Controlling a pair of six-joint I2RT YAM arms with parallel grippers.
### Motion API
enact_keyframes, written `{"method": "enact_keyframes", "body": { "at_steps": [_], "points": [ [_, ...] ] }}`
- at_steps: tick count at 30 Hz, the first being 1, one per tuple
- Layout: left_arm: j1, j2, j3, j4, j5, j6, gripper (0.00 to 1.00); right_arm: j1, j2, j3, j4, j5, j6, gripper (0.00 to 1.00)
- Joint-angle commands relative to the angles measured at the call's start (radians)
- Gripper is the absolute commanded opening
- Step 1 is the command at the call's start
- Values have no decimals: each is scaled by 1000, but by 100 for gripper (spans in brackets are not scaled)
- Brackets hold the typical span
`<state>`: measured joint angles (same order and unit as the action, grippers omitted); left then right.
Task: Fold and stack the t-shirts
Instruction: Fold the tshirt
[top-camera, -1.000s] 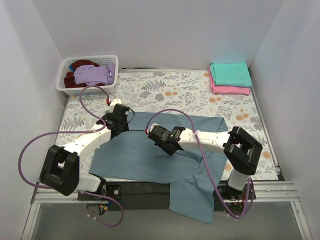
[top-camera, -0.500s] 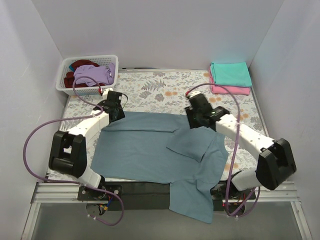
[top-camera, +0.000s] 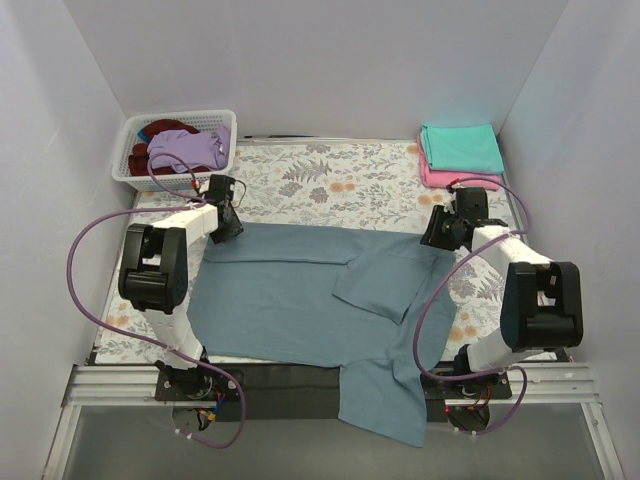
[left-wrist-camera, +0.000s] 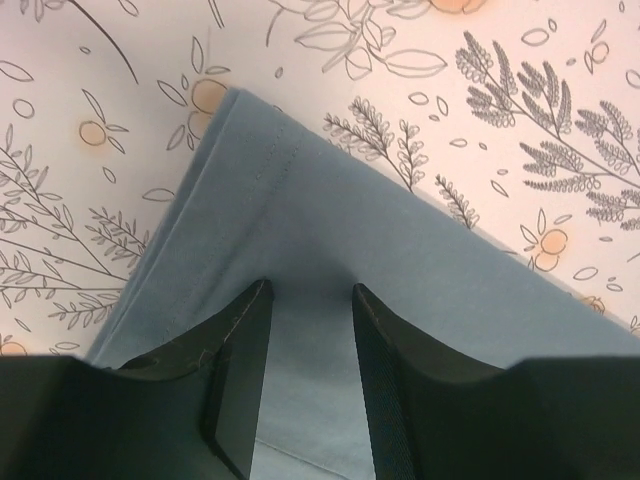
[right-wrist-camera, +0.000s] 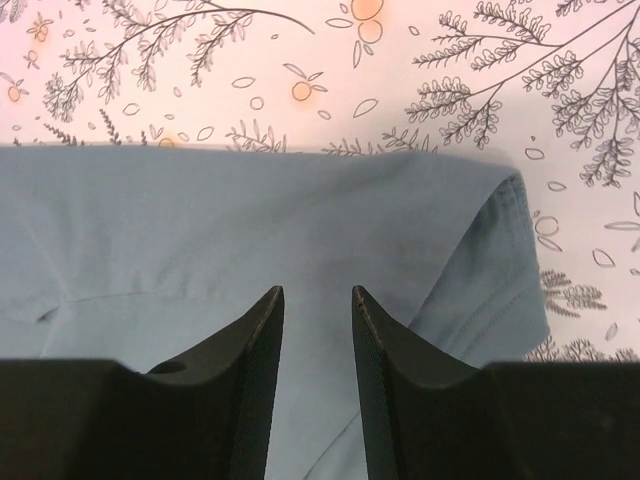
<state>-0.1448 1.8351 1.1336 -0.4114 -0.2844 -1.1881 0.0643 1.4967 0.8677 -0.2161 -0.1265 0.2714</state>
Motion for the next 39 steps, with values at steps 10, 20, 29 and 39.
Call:
{"method": "enact_keyframes", "body": {
  "at_steps": [10, 20, 29, 39],
  "points": [
    [69, 87, 51, -58, 19, -13, 37, -188, 244, 7, 169, -131, 40, 40],
    [99, 288, 282, -99, 76, -33, 37, -213, 506, 303, 162, -159, 5, 41],
    [99, 222, 357, -95, 79, -48, 39, -209, 541, 513, 92, -171, -49, 45],
    [96, -239, 157, -136, 73, -37, 56, -68, 84, 235, -97, 100, -77, 56]
  ]
}}
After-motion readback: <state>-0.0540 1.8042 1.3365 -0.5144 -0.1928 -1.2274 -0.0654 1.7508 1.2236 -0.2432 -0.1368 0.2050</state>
